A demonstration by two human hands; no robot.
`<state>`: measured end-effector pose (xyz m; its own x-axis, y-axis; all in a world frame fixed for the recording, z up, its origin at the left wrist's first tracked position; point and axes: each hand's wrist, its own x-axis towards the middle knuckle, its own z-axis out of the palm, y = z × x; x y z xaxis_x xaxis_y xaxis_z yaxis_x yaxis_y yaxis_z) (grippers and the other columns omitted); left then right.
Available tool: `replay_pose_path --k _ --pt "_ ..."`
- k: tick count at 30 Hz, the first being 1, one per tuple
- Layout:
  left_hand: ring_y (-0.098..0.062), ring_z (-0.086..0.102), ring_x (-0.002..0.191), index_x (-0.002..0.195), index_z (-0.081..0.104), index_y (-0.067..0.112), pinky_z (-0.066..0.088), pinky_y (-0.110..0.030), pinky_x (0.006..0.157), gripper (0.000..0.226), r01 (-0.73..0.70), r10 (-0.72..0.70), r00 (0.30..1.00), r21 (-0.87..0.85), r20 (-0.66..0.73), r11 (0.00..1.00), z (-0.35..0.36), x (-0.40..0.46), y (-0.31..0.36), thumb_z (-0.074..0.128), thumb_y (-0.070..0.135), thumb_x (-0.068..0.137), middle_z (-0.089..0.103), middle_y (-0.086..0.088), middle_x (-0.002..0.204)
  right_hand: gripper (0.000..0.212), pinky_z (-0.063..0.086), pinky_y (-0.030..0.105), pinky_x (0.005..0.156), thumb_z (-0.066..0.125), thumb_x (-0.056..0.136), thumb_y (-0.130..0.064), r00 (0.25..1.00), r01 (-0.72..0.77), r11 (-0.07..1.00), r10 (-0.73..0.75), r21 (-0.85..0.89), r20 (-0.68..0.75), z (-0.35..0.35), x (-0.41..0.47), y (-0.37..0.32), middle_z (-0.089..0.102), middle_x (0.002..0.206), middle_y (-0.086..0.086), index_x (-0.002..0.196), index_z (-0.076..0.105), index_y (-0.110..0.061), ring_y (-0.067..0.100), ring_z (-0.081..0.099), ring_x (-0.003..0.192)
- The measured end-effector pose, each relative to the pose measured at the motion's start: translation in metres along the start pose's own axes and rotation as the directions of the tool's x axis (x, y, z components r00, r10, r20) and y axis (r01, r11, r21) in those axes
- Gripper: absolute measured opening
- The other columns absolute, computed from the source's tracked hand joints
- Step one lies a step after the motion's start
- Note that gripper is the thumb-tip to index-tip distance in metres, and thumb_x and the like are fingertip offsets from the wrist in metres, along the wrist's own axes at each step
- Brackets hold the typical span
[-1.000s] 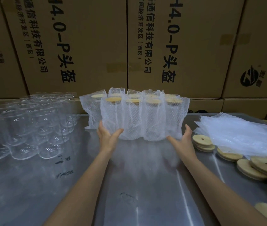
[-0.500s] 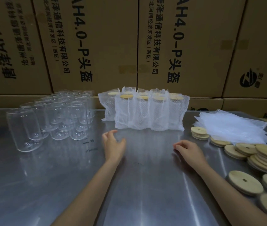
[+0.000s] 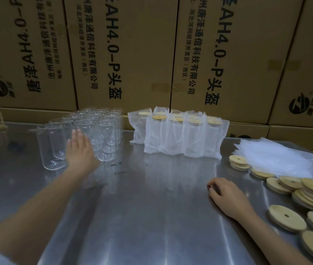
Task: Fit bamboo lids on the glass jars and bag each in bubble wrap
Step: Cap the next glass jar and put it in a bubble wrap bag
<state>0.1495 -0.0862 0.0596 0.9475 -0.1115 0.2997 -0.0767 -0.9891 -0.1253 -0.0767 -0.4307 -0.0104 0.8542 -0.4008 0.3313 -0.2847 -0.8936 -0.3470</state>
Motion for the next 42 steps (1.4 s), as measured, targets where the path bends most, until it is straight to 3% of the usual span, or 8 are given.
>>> replay_pose_path --k 11,19,21,24,27,31,36,42 --pt "-0.038 0.002 0.147 0.15 0.0 -0.004 0.008 -0.045 0.119 0.099 0.214 -0.214 0.977 -0.028 0.0 0.976 -0.028 0.036 -0.052 0.049 0.058 0.09 0.008 -0.023 0.158 0.012 0.041 0.028 0.078 0.046 0.097 -0.032 1.0 0.009 1.0 -0.009 -0.013 -0.005 0.002 0.0 0.002 0.049 0.1 -0.021 0.102 0.056 -0.035 0.005 0.044 0.096" --pt "-0.036 0.041 0.127 0.127 0.053 0.001 0.015 -0.053 0.113 0.044 -0.101 0.063 0.93 -0.086 -0.361 0.991 0.004 0.006 -0.044 0.058 0.003 0.084 0.053 -0.019 0.127 0.011 0.035 0.026 0.071 0.046 0.097 -0.031 1.0 -0.011 1.0 0.011 -0.02 -0.01 0.002 -0.001 0.0 0.05 0.098 -0.02 0.1 0.055 -0.036 0.004 0.043 0.094" --pt "-0.039 0.053 0.114 0.111 0.063 -0.001 0.021 -0.059 0.109 0.041 -0.219 0.151 0.878 -0.102 -0.454 0.97 0.013 -0.014 -0.032 0.066 -0.008 0.071 0.061 -0.021 0.111 0.011 0.035 0.027 0.071 0.046 0.097 -0.032 1.0 -0.019 0.999 0.018 -0.026 -0.009 0.001 -0.002 -0.001 0.051 0.098 -0.019 0.099 0.055 -0.036 0.006 0.044 0.095" --pt "-0.038 0.065 0.085 0.087 0.068 -0.001 0.039 -0.062 0.097 0.042 -0.422 0.307 0.671 -0.007 -0.675 0.907 0.019 -0.048 -0.007 0.075 -0.015 0.047 0.064 -0.018 0.083 0.009 0.035 0.027 0.069 0.047 0.096 -0.032 1.0 -0.019 0.998 0.018 -0.064 -0.024 -0.002 -0.006 -0.006 0.051 0.096 -0.019 0.098 0.055 -0.035 0.01 0.051 0.101" --pt "-0.03 0.06 0.087 0.086 0.07 0.007 0.033 -0.049 0.1 0.027 -0.591 0.422 0.479 0.073 -0.77 0.804 0.013 -0.083 0.028 0.062 0.0 0.061 0.065 -0.01 0.082 0.015 0.039 0.025 0.072 0.052 0.093 -0.036 0.998 0.014 0.998 -0.017 -0.054 -0.059 -0.005 -0.013 -0.012 0.056 0.102 -0.021 0.108 0.055 -0.035 0.006 0.054 0.104" --pt "-0.024 0.052 0.086 0.085 0.069 0.016 0.035 -0.038 0.098 0.023 -0.78 0.496 0.384 0.014 -0.779 0.625 -0.015 -0.129 0.081 0.069 0.006 0.064 0.06 -0.001 0.079 0.046 0.038 0.018 0.08 0.061 0.087 -0.051 0.991 0.118 0.993 -0.117 0.018 -0.057 -0.008 -0.023 -0.022 0.051 0.122 -0.026 0.128 0.046 -0.036 -0.003 0.053 0.109" --pt "-0.023 0.06 0.081 0.096 0.068 0.02 0.032 -0.031 0.078 0.023 -0.875 0.482 0.41 -0.185 -0.774 0.447 -0.055 -0.166 0.137 0.066 0.018 0.073 0.06 0.003 0.083 0.098 0.041 0.023 0.091 0.072 0.062 -0.066 0.983 0.175 0.938 -0.151 0.3 -0.1 -0.011 -0.032 -0.037 0.04 0.135 -0.024 0.143 0.025 -0.038 -0.004 0.046 0.116" --pt "-0.009 0.04 0.106 0.119 0.058 0.027 0.038 -0.019 0.092 0.038 -0.809 0.298 0.587 -0.563 -0.753 0.169 -0.066 -0.163 0.178 0.07 0.022 0.084 0.043 0.004 0.113 0.093 0.051 0.034 0.08 0.058 0.053 -0.071 0.991 0.103 0.894 -0.054 0.436 -0.124 -0.015 -0.03 -0.038 0.057 0.116 -0.015 0.133 0.026 -0.036 0.015 0.064 0.102"
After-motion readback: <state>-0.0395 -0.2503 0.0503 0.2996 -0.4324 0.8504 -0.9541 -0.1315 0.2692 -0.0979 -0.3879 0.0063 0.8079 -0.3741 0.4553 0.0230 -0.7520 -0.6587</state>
